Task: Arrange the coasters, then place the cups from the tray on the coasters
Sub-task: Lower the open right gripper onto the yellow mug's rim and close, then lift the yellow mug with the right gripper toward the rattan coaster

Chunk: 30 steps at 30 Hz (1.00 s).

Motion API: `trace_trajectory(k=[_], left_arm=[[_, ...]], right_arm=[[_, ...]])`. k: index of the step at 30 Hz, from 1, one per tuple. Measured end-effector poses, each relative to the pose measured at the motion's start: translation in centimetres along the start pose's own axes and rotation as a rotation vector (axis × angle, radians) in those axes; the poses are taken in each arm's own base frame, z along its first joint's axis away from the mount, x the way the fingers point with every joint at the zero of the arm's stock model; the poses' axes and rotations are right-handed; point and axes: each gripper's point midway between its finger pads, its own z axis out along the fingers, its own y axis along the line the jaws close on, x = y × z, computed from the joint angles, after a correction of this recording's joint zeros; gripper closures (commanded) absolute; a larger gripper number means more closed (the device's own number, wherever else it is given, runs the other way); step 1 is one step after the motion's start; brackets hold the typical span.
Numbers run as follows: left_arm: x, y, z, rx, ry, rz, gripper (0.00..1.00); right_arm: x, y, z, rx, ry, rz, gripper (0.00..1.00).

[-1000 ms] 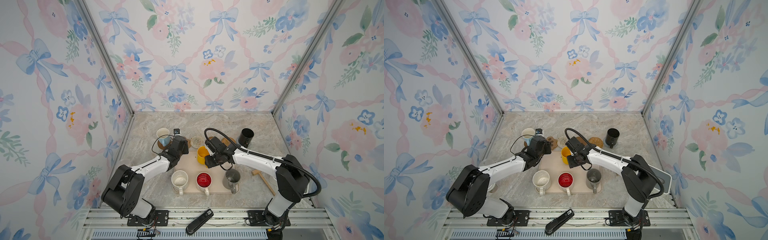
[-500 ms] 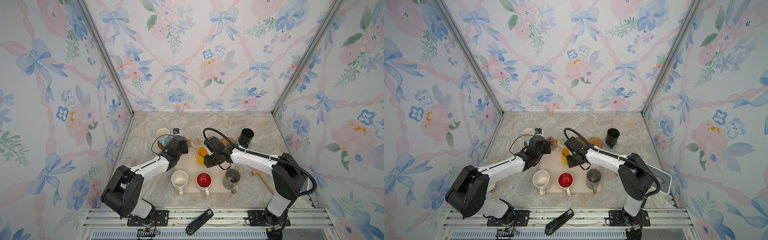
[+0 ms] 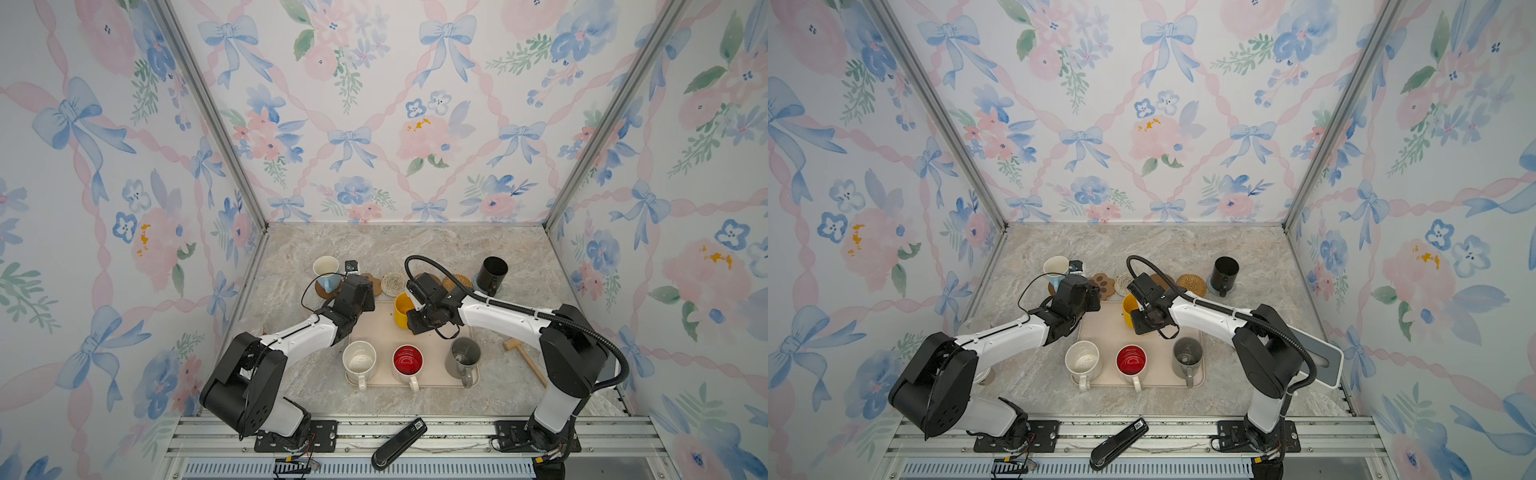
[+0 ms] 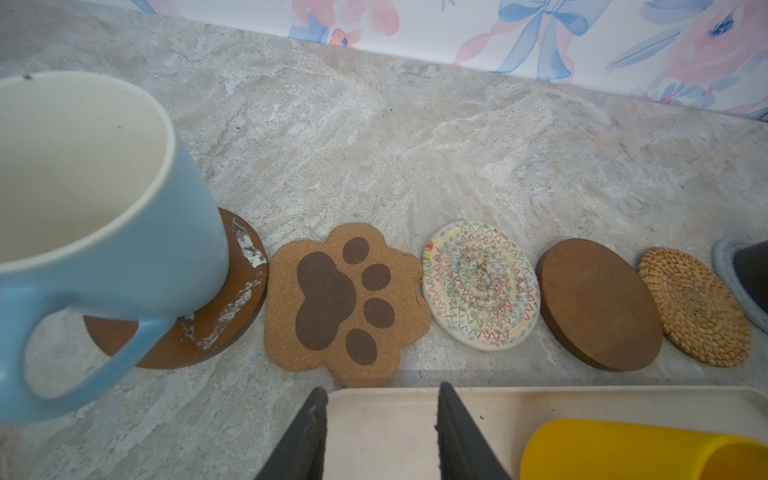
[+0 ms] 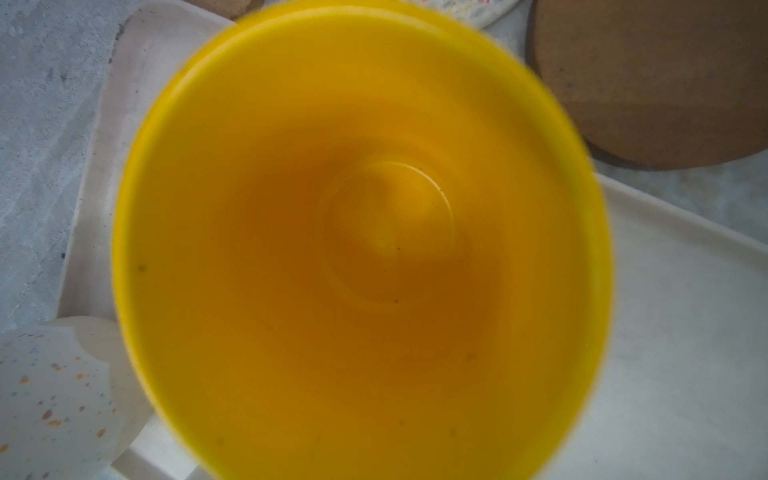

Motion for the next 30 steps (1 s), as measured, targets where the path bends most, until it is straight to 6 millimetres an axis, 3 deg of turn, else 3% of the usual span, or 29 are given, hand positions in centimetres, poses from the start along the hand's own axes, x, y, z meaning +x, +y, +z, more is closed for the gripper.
trace_trajectory(k=[10,16,30], left_arm=[[0.0,0.02,0.02,0.001,0.001,-0.001,0.6],[0.02,-0.04,0.02,0.005,0.003,-0.001,0.59],[0.1,-0.23,0.02,0.016,0.007,0.002,0.6]], right_arm=[[0.23,0.08,0.55,-0.006,0.013,0.003,0.74],[0.06,0.04,0.58,-0.003,0.008,0.006,0.99],[-0.16,-0.25,0.55,0.015,-0.004,0.004,1.0]])
